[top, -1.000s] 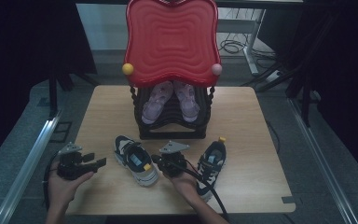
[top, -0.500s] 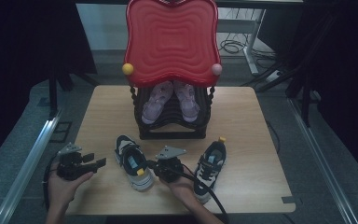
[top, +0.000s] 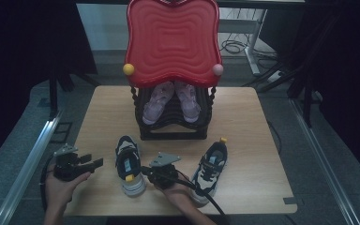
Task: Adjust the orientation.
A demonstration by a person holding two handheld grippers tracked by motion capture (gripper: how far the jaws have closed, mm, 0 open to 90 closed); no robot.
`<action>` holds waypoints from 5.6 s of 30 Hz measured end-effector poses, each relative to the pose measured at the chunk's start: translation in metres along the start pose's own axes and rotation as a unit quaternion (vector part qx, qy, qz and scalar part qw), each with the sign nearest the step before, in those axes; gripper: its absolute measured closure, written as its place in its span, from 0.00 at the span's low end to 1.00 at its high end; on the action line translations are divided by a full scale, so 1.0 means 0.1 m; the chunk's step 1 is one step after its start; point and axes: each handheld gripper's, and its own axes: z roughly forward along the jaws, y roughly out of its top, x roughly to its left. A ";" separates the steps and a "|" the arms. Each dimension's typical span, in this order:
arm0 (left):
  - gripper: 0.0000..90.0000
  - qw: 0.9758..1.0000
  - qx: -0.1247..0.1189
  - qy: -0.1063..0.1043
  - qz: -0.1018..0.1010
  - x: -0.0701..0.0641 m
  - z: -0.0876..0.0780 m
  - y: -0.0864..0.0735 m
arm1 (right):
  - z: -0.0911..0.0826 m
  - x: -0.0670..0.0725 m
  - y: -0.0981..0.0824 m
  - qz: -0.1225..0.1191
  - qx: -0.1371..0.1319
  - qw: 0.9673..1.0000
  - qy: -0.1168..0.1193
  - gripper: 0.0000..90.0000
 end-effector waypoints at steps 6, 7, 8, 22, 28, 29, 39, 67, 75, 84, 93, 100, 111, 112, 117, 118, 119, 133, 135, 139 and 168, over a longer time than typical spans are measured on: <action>0.43 1.000 -0.006 0.002 -0.004 0.03 -0.02 0.00 | 0.05 0.04 0.00 -0.004 -0.003 1.000 0.014 1.00; 0.43 1.000 -0.008 0.002 -0.005 0.03 -0.02 0.00 | 0.07 0.05 -0.01 -0.005 -0.005 1.000 0.018 1.00; 0.43 1.000 -0.009 0.003 -0.005 0.03 -0.03 0.00 | 0.07 0.06 -0.01 -0.006 -0.005 1.000 0.020 1.00; 0.43 1.000 -0.021 0.000 -0.013 0.07 -0.07 0.00 | 0.20 0.10 -0.01 -0.017 -0.002 0.999 0.039 1.00; 0.43 1.000 -0.026 0.005 -0.014 0.09 -0.12 0.00 | 0.27 0.14 0.00 -0.021 0.000 0.999 0.046 1.00; 0.43 1.000 -0.026 0.005 -0.014 0.09 -0.12 0.00 | 0.27 0.14 0.00 -0.021 0.000 0.999 0.046 1.00; 0.43 0.999 -0.045 0.011 -0.016 0.12 -0.18 0.00 | 0.41 0.22 0.05 -0.027 0.002 0.998 0.061 1.00; 0.43 0.997 -0.071 0.020 -0.029 0.25 -0.34 -0.01 | 0.77 0.47 0.20 -0.043 0.005 0.994 0.098 1.00; 0.43 0.997 -0.073 0.017 -0.026 0.23 -0.31 0.03 | 0.38 0.39 0.26 -0.050 -0.016 0.995 0.081 1.00; 0.43 0.997 -0.067 0.017 -0.020 0.20 -0.24 0.07 | -0.34 0.03 0.21 -0.037 -0.049 0.997 0.037 1.00; 0.43 0.997 -0.069 0.028 -0.021 0.20 -0.26 0.07 | -0.90 -0.32 0.01 -0.004 -0.064 0.998 -0.012 0.99; 0.43 0.997 -0.065 0.028 -0.017 0.23 -0.24 0.08 | -1.30 -0.55 -0.18 0.032 -0.084 0.995 -0.047 0.99; 0.43 0.997 -0.069 0.033 -0.019 0.25 -0.27 0.08 | -1.79 -0.83 -0.42 0.051 -0.117 0.988 -0.085 0.99; 0.43 0.997 -0.069 0.032 -0.019 0.25 -0.27 0.08 | -1.82 -0.84 -0.43 0.052 -0.119 0.988 -0.088 0.99; 0.43 0.997 -0.071 0.031 -0.018 0.22 -0.29 0.07 | -1.95 -0.89 -0.51 0.053 -0.124 0.986 -0.098 0.99; 0.43 0.997 -0.071 0.030 -0.016 0.21 -0.29 0.07 | -1.97 -0.89 -0.53 0.057 -0.123 0.986 -0.099 0.99; 0.43 0.997 -0.072 0.028 -0.014 0.20 -0.30 0.08 | -1.98 -0.90 -0.55 0.058 -0.122 0.986 -0.101 0.99; 0.43 0.996 -0.078 0.026 -0.015 0.24 -0.36 0.07 | -2.11 -0.91 -0.81 0.061 -0.104 0.986 -0.111 0.99; 0.43 0.996 -0.078 0.027 -0.016 0.24 -0.36 0.07 | -2.11 -0.90 -0.85 0.058 -0.101 0.987 -0.109 1.00; 0.43 0.997 -0.077 0.028 -0.015 0.24 -0.36 0.07 | -2.08 -0.87 -0.95 0.057 -0.088 0.989 -0.102 1.00; 0.43 0.997 -0.065 0.028 -0.019 0.25 -0.33 0.03 | -1.76 -0.55 -1.22 0.025 -0.031 0.997 -0.068 0.99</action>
